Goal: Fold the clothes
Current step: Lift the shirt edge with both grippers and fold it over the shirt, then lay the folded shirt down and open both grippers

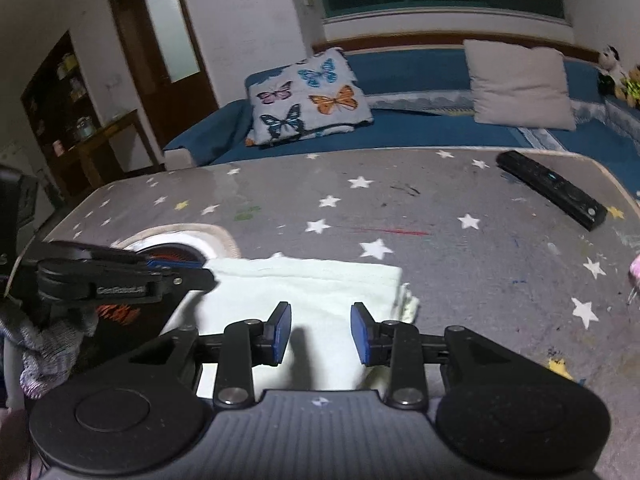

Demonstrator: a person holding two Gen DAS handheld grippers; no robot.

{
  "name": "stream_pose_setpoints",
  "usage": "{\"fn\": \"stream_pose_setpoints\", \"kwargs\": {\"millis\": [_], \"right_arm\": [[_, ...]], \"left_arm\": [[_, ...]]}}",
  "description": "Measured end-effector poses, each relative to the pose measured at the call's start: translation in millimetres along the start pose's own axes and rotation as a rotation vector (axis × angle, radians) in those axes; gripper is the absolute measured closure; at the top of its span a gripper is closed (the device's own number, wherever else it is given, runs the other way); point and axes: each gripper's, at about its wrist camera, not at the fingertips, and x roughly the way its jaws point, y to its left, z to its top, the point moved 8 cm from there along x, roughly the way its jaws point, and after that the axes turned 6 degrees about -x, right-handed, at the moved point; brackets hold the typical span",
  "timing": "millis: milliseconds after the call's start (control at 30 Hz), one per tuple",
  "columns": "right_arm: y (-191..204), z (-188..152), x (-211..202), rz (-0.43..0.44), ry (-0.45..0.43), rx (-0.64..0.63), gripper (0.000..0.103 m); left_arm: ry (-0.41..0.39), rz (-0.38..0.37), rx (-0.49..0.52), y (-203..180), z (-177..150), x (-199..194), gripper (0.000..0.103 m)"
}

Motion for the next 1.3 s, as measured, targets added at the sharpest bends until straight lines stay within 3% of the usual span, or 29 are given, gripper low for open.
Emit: {"fn": "stream_pose_setpoints", "kwargs": {"millis": [400,600,767,900,1133,1300], "right_arm": [[63,-40,-38,0.041,0.052,-0.185,0.056],[87,-78,-58,0.002,0.074,-0.310,0.053],[89,-101,-71,-0.040,0.080,-0.340,0.051],[80,-108,-83,-0.068,0.081,-0.310,0.052],[67,-93,-100,-0.080,-0.002,-0.189,0.052],[63,-101,-86,-0.090,0.037,-0.160,0.051]], "left_arm": [[0.019,-0.063,0.125,-25,-60,-52,0.065],[0.022,-0.027,0.179,-21,-96,-71,0.059],[-0.010,0.018,0.203,-11,-107,-80,0.056],[-0.020,0.043,0.188,-5,-106,-82,0.056],[-0.023,0.044,0.153,-2,-106,-83,0.056],[-0.019,0.038,0.113,1,-103,-84,0.055]]}}
